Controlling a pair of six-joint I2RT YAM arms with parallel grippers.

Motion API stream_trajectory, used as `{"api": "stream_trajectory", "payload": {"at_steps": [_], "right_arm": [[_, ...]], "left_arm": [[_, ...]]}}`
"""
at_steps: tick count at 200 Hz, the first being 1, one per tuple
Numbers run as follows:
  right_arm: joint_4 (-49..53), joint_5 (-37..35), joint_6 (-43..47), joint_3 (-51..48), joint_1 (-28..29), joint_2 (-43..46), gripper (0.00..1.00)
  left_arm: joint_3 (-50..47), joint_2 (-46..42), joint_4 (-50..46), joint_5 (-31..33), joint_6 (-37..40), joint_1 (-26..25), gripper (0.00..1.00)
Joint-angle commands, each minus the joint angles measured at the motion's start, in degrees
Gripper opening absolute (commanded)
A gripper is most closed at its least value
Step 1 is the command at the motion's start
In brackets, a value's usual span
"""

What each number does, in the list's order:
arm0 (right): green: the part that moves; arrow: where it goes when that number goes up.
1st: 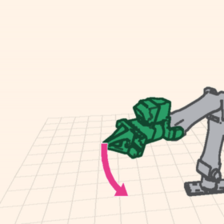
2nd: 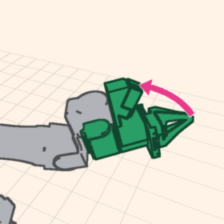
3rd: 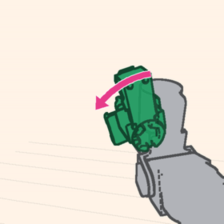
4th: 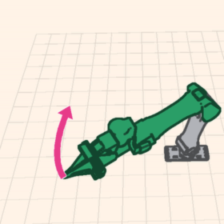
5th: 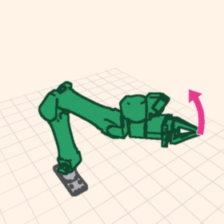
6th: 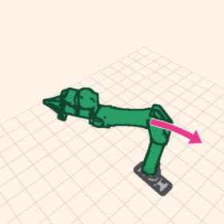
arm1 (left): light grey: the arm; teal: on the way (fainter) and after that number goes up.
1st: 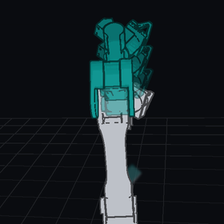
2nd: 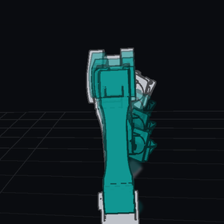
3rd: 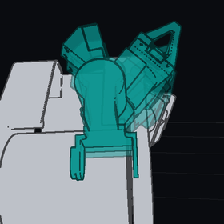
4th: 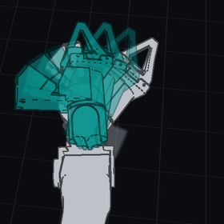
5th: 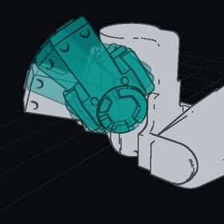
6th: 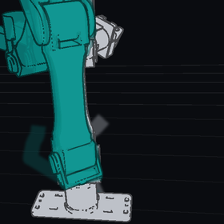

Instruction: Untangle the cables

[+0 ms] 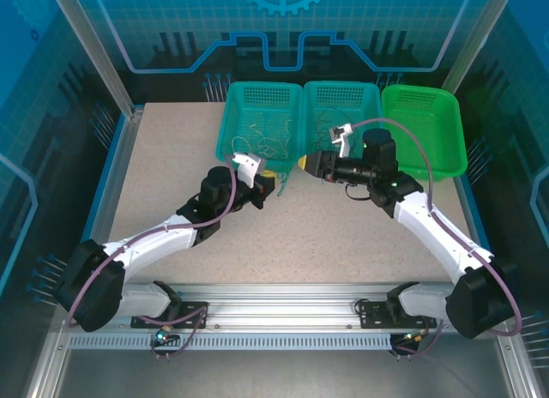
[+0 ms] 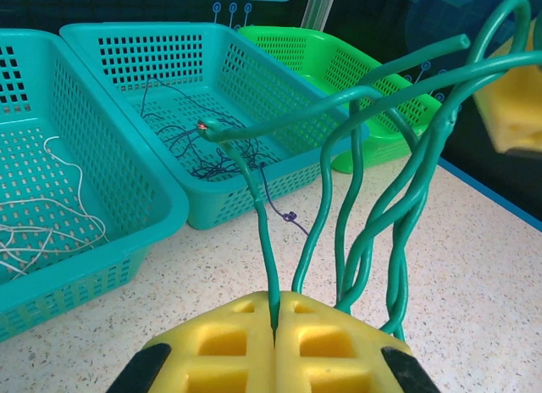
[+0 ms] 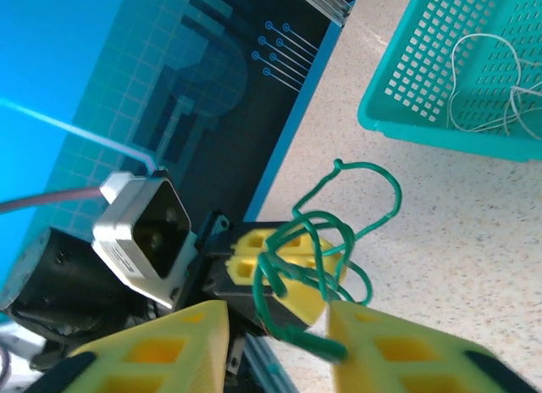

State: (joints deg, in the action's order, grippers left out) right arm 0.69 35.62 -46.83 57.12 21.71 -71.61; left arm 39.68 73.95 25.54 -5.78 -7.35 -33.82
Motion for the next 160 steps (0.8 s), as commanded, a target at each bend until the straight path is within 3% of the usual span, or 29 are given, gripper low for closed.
{"api": "stream_trajectory", "payload": {"at_steps": [1, 27, 61, 96, 121, 160], "right_arm": [[-2.9, 1.48, -1.5, 2.11, 0.95, -0.58, 0.21], [-0.23, -1.71, -0.3, 1.84, 0.88, 0.07, 0.0], [6.72, -7.38, 2.48, 1.65, -1.62, 2.0, 0.0], [13.98, -13.33, 4.68, -1.03, -10.15, 6.48, 0.0], [21.23, -20.79, 7.76, -1.71, -16.18, 9.65, 0.0], [25.45, -23.96, 6.67, -4.09, -25.8, 12.23, 0.0]], "left_arm": [[0.03, -0.21, 0.83, -0.02, 0.95, -0.26, 0.0], [0.14, -0.36, 0.68, 0.45, 1.53, -0.21, 0.0], [-1.23, -3.11, -0.6, 6.23, 2.88, -0.24, 0.0], [-2.65, -8.98, -7.22, 15.13, 1.99, 2.86, 0.0], [-4.79, -13.19, -9.32, 15.31, 0.6, 6.36, 0.0], [-6.0, -16.56, -11.73, 15.29, 1.5, 8.15, 0.0]]}}
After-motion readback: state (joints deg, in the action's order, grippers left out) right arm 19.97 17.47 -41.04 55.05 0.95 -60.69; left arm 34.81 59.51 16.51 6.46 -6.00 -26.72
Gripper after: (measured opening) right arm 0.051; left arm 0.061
